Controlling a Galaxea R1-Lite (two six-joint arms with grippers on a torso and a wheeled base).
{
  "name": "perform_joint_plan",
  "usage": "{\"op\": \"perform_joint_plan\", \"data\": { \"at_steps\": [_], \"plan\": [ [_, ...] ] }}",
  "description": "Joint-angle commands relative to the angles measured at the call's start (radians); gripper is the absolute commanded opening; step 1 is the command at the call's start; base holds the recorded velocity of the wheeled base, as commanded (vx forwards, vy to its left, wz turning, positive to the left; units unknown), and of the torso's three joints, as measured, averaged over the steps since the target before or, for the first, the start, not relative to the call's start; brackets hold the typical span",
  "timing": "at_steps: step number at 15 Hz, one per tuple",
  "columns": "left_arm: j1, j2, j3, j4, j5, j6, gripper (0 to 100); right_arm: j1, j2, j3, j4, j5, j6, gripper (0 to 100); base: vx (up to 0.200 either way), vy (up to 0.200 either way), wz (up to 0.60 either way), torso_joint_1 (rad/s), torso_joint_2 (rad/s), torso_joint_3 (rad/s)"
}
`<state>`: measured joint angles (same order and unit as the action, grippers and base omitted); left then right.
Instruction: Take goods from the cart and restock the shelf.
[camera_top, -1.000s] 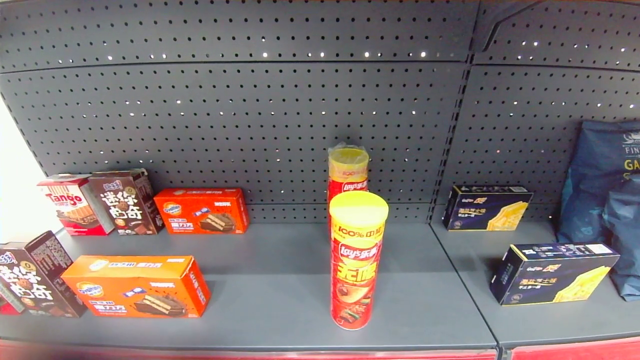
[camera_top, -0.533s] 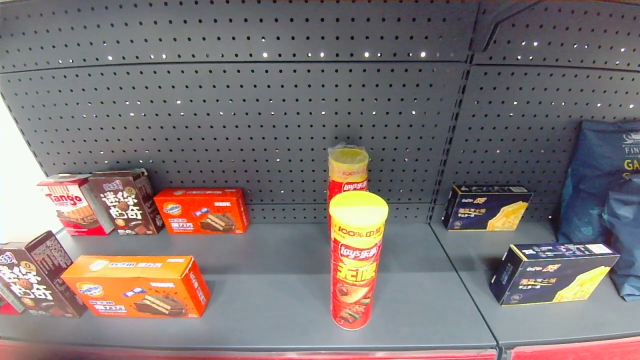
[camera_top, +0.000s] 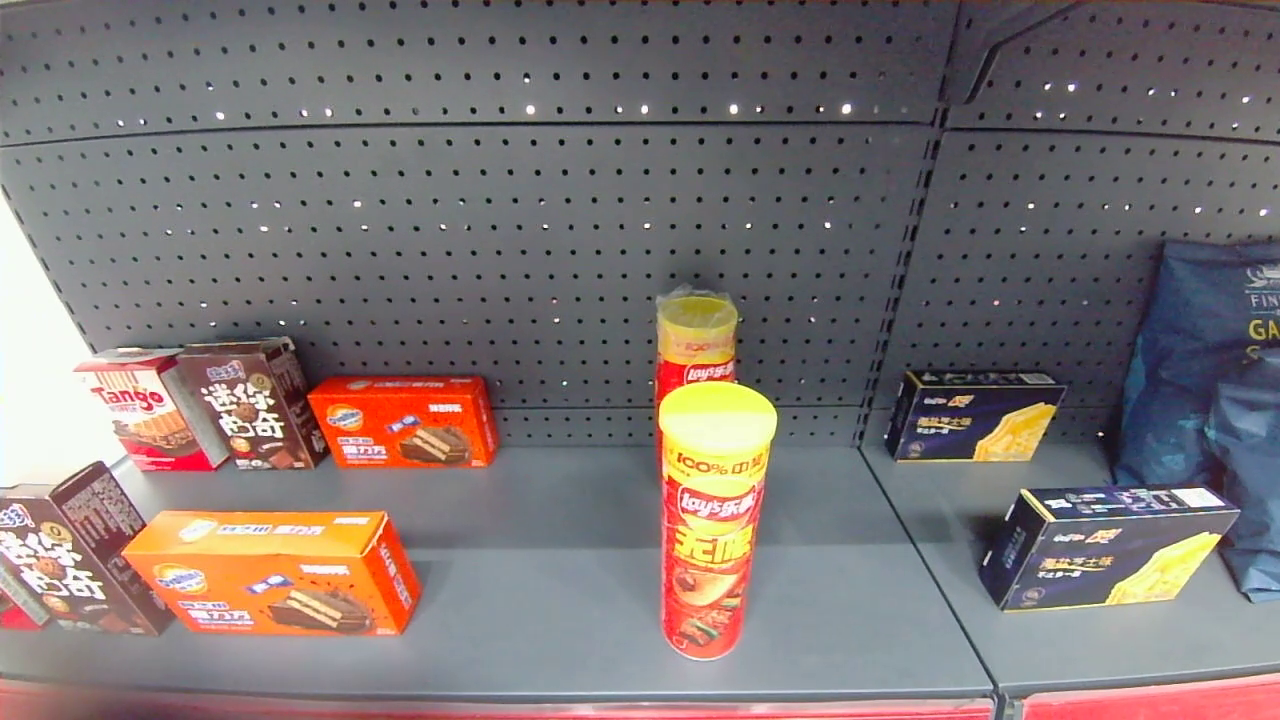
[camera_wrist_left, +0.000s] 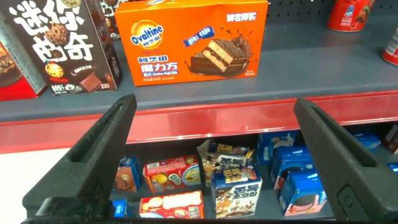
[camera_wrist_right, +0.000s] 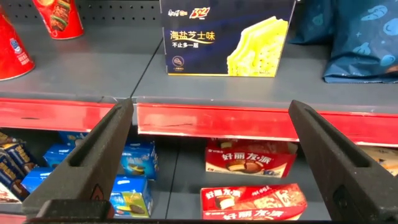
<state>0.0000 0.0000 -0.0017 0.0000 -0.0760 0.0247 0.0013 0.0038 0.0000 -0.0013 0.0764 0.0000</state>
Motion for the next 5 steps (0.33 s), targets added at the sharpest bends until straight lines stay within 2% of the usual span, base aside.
{"op": "perform_joint_plan", "data": {
  "at_steps": [1,5],
  "plan": [
    [0.0,0.0,0.0,0.0,-0.001,0.0,100,0.0,-0.004,0.0,0.0,0.0,0.0,100,0.0,0.0,0.0,0.0,0.0,0.0],
    [0.0,0.0,0.0,0.0,0.001,0.0,100,0.0,-0.004,0.0,0.0,0.0,0.0,100,0.0,0.0,0.0,0.0,0.0,0.0]
  ]
}}
